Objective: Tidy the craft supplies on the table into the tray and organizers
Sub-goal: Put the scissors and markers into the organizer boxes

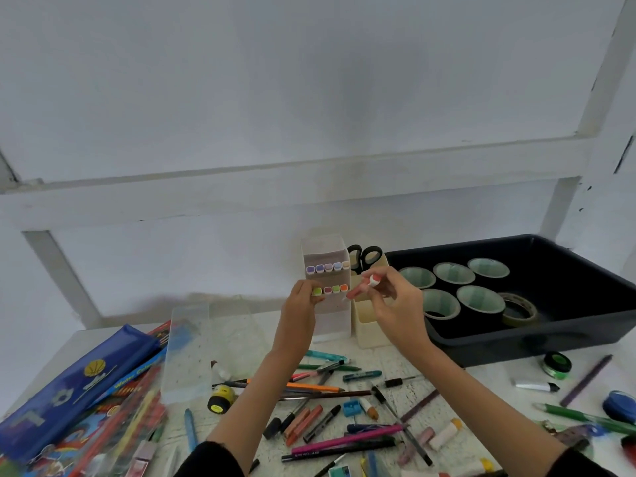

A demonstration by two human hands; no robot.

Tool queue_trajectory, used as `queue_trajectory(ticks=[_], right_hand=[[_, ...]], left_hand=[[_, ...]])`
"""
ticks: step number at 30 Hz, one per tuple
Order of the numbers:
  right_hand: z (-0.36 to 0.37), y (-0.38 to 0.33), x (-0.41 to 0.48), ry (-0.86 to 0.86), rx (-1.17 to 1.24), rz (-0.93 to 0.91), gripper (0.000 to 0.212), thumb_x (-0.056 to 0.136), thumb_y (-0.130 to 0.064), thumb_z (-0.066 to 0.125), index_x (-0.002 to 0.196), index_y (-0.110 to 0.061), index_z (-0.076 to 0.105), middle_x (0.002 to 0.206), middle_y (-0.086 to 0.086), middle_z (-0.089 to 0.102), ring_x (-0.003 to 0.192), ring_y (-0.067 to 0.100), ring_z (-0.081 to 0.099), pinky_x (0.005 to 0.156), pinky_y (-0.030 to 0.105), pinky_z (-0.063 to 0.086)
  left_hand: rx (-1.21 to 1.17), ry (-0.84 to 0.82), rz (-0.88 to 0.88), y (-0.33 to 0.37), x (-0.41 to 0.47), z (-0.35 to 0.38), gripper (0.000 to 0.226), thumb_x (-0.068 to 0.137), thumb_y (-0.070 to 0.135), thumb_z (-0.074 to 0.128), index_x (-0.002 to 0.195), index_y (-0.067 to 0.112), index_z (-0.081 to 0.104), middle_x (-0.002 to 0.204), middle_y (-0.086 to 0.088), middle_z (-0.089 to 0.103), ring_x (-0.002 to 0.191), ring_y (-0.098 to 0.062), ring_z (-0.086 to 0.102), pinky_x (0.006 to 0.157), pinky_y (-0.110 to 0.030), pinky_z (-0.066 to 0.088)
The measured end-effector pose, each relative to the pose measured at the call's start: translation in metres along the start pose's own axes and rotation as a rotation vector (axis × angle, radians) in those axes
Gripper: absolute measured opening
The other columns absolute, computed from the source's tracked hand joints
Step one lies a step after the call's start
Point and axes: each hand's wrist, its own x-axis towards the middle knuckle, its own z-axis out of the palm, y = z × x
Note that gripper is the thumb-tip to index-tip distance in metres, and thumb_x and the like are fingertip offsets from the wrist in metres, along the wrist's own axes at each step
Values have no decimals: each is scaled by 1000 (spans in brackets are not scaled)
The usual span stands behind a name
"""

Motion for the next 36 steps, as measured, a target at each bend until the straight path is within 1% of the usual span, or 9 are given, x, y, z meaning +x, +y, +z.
queue_trajectory(ticks=[4,10,15,19,23,27,31,34,36], right_hand=[[3,3,3,19,-38,-25,15,84,1,64,95,-9,63,76,-2,71,74,2,68,71,15,51],[8,8,2,15,-45,12,16,83,-6,68,94,-16,64,78,-4,69,76,7,67,72,21,54],[11,9,0,5,-24,23,14,82,-3,68,94,-10,65,78,-7,68,75,3,67,72,17,53],[10,6,-2,-6,-19,24,15,81,0,68,93,-8,66,78,-6,66,74,-1,65,70,10,49],[10,5,-3,-1,-27,14,14,82,-2,68,94,-9,67,80,-6,65,76,-1,64,70,11,49],[12,3,-3,-7,-16,7,14,83,-6,68,96,-12,65,81,-4,69,77,4,67,74,28,56],[16,-6,-1,33,17,-82,13,87,-7,64,96,-15,60,77,-6,71,78,8,70,72,34,57],[20,-16,1,46,21,-172,12,86,-7,66,96,-12,60,83,-17,71,81,10,68,73,30,56],[25,-23,3,41,-17,-245,22,80,-3,71,95,-16,61,87,-27,66,82,3,65,77,16,52]], left_hand=[[39,-42,-21,-2,8,10,23,87,-13,48,100,2,58,103,-10,60,90,-21,59,75,-15,46],[234,-63,9,-4,7,21,29,81,-13,54,103,6,58,103,-12,65,89,-27,62,75,-37,54],[323,-111,-43,3,11,26,39,87,-6,49,123,9,48,114,-11,61,98,-26,60,80,-32,50],[409,-154,-54,5,16,25,33,91,-1,49,123,7,47,118,-11,58,103,-25,57,83,-29,46],[327,-177,46,2,14,21,49,87,-4,54,133,9,44,126,-10,54,105,-26,58,86,-34,51],[235,46,191,10,-7,7,26,81,-6,63,104,6,63,96,-7,65,82,-20,62,67,-23,48],[-26,257,-126,2,-17,-6,25,87,3,58,111,10,59,104,0,60,93,-11,54,78,-18,42],[-103,193,-290,-13,-15,-8,38,85,8,64,122,9,55,113,-3,60,101,-14,57,88,-31,49],[-119,142,-342,-20,-13,-6,43,84,12,68,124,6,55,114,-8,63,103,-17,59,91,-36,51]])
